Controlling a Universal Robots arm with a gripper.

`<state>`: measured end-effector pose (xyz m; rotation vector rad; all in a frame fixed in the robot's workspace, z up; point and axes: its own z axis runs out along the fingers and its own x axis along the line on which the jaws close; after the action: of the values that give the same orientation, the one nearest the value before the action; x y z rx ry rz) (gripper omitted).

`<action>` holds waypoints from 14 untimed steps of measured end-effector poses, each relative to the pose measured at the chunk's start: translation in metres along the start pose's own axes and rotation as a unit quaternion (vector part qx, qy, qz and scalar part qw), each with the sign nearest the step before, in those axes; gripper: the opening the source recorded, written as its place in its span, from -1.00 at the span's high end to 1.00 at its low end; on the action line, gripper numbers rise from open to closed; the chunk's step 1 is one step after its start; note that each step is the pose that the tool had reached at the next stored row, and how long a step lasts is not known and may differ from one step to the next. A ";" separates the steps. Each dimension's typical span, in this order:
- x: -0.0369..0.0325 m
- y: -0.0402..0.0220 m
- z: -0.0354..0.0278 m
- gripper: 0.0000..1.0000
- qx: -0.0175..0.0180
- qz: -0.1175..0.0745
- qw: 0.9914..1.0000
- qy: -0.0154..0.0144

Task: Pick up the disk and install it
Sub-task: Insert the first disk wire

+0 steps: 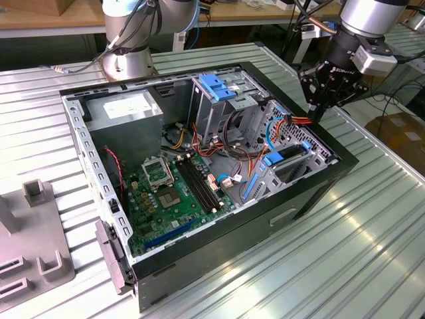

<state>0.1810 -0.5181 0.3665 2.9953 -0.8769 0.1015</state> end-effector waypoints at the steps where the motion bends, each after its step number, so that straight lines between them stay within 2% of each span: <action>1: 0.0000 0.0000 -0.0001 0.64 0.000 0.000 1.000 0.000; 4: 0.0003 0.0000 -0.0050 0.67 0.000 0.000 1.000 0.000; 9: 0.0003 0.0000 -0.0052 0.67 0.000 0.007 1.000 0.000; 14: 0.0000 0.0002 -0.0053 0.67 -0.002 0.024 1.000 0.000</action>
<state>0.1807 -0.5180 0.3718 2.9717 -0.9477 0.1009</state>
